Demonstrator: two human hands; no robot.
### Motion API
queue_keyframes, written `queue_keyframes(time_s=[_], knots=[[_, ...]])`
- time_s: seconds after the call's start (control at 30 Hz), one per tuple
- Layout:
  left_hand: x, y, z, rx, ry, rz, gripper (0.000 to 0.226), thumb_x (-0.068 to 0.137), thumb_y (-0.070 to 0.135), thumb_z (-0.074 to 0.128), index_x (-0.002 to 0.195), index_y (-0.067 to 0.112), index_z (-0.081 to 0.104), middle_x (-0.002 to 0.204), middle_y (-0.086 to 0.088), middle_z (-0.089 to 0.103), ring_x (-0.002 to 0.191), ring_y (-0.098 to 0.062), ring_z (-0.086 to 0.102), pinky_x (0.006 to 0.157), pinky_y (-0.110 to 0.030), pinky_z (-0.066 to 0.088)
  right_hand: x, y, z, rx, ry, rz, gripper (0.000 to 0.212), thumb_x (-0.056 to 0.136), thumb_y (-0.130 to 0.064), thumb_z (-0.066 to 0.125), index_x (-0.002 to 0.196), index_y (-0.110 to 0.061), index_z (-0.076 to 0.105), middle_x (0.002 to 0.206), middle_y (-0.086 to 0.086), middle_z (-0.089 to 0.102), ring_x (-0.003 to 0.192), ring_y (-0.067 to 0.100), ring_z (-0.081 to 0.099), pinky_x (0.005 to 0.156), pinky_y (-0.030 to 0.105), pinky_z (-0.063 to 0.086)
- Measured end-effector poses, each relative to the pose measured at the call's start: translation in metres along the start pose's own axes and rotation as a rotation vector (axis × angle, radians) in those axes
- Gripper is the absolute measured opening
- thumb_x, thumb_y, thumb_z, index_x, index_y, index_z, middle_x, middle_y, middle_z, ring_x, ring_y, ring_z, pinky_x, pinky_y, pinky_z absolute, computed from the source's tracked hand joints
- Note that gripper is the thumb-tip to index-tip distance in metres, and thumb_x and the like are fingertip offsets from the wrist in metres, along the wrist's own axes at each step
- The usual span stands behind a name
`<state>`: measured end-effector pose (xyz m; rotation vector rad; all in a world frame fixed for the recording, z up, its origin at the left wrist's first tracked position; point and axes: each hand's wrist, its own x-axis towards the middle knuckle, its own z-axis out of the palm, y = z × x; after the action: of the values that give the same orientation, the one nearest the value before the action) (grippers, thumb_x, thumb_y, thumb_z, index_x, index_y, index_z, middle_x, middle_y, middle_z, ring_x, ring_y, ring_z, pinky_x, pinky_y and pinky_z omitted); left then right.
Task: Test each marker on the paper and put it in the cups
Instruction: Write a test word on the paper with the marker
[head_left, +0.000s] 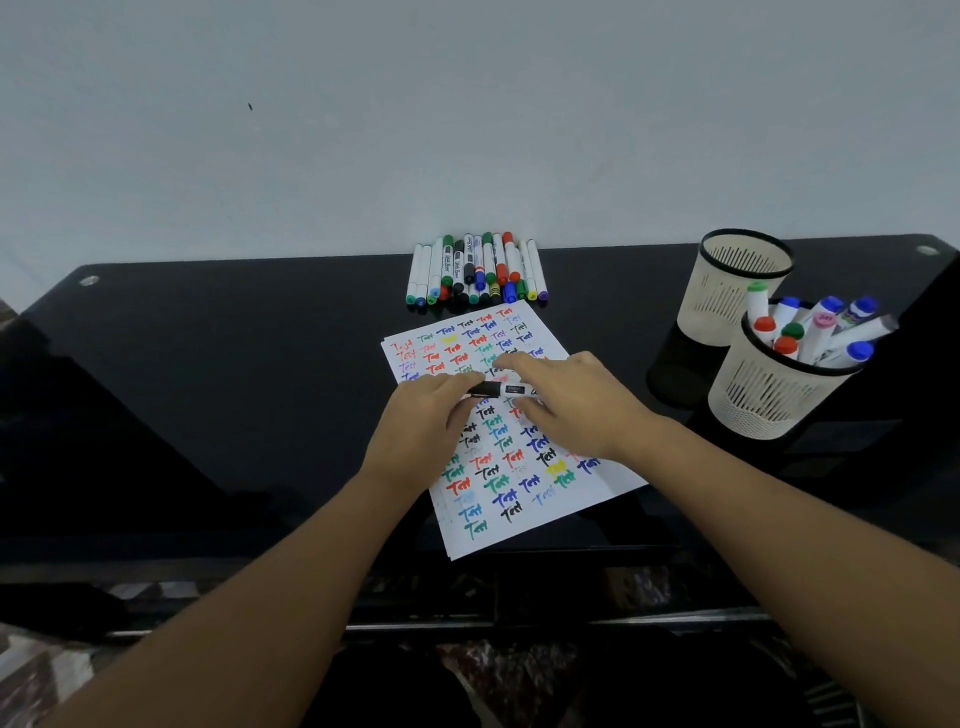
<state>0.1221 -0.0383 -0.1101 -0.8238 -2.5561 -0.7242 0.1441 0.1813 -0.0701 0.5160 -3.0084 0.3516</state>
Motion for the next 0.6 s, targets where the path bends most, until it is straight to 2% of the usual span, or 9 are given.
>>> queue_keyframes(time_s=[0.07,0.13,0.2,0.27,0.37,0.47,0.6], knots=[[-0.0009,0.0016,-0.0008,-0.004,0.000,-0.008,0.041,0.100,0.018,0.065,0.140,0.016,0.059,0.105,-0.003,0.073,0.089,-0.021,0.063,0.075,-0.031,0.045,0.0015,-0.0058,-0.0025,0.021,-0.006,-0.033,0.052,0.109,-0.036,0.047,0.157,-0.035,0.028,0.125,-0.004,0.068,0.082,0.016,0.059,0.078,0.036,0.043],[-0.0016,0.0029,-0.0016,-0.029,-0.021,-0.083,0.050,0.102,0.026,0.060,0.150,0.024,0.046,0.111,-0.001,0.072,0.095,-0.018,0.062,0.078,-0.029,0.046,0.0035,-0.0090,-0.0026,0.042,-0.017,-0.035,0.053,0.110,-0.035,0.045,0.158,-0.036,0.024,0.129,0.000,0.065,0.077,0.017,0.057,0.065,0.035,0.042],[-0.0010,0.0028,-0.0025,-0.083,-0.049,-0.184,0.061,0.102,0.035,0.059,0.157,0.030,0.033,0.128,0.004,0.068,0.113,-0.016,0.060,0.091,-0.026,0.043,0.0035,-0.0087,-0.0010,0.083,-0.008,0.000,0.053,0.111,-0.034,0.041,0.159,-0.037,0.022,0.134,0.001,0.061,0.077,0.017,0.058,0.063,0.038,0.046],[0.0012,0.0017,-0.0025,-0.100,-0.069,-0.245,0.070,0.098,0.044,0.063,0.158,0.030,0.029,0.138,0.005,0.062,0.123,-0.015,0.055,0.103,-0.030,0.041,0.0022,-0.0072,0.0004,0.124,0.005,0.037,0.053,0.111,-0.033,0.036,0.161,-0.043,0.018,0.127,-0.001,0.059,0.078,0.017,0.060,0.065,0.040,0.052],[0.0033,-0.0010,-0.0003,-0.019,-0.088,-0.248,0.067,0.094,0.052,0.065,0.150,0.022,0.045,0.140,-0.001,0.059,0.130,-0.020,0.052,0.112,-0.046,0.040,0.0008,-0.0047,0.0011,0.146,-0.016,0.067,0.053,0.111,-0.034,0.030,0.160,-0.051,0.018,0.101,-0.004,0.055,0.079,0.014,0.057,0.068,0.039,0.053],[0.0038,-0.0030,0.0011,0.003,-0.083,-0.221,0.057,0.093,0.051,0.065,0.138,0.017,0.060,0.135,-0.003,0.062,0.127,-0.022,0.053,0.108,-0.046,0.043,0.0004,-0.0010,-0.0011,0.184,-0.017,0.105,0.049,0.109,-0.036,0.035,0.155,-0.051,0.027,0.101,-0.002,0.060,0.075,0.013,0.059,0.065,0.038,0.052],[0.0047,-0.0027,-0.0001,0.009,-0.089,-0.220,0.052,0.093,0.051,0.066,0.132,0.017,0.065,0.131,-0.001,0.064,0.125,-0.020,0.053,0.106,-0.042,0.045,-0.0025,-0.0038,-0.0059,0.198,-0.037,0.113,0.054,0.103,-0.034,0.047,0.151,-0.050,0.028,0.089,-0.002,0.065,0.059,0.016,0.061,0.056,0.043,0.056]])
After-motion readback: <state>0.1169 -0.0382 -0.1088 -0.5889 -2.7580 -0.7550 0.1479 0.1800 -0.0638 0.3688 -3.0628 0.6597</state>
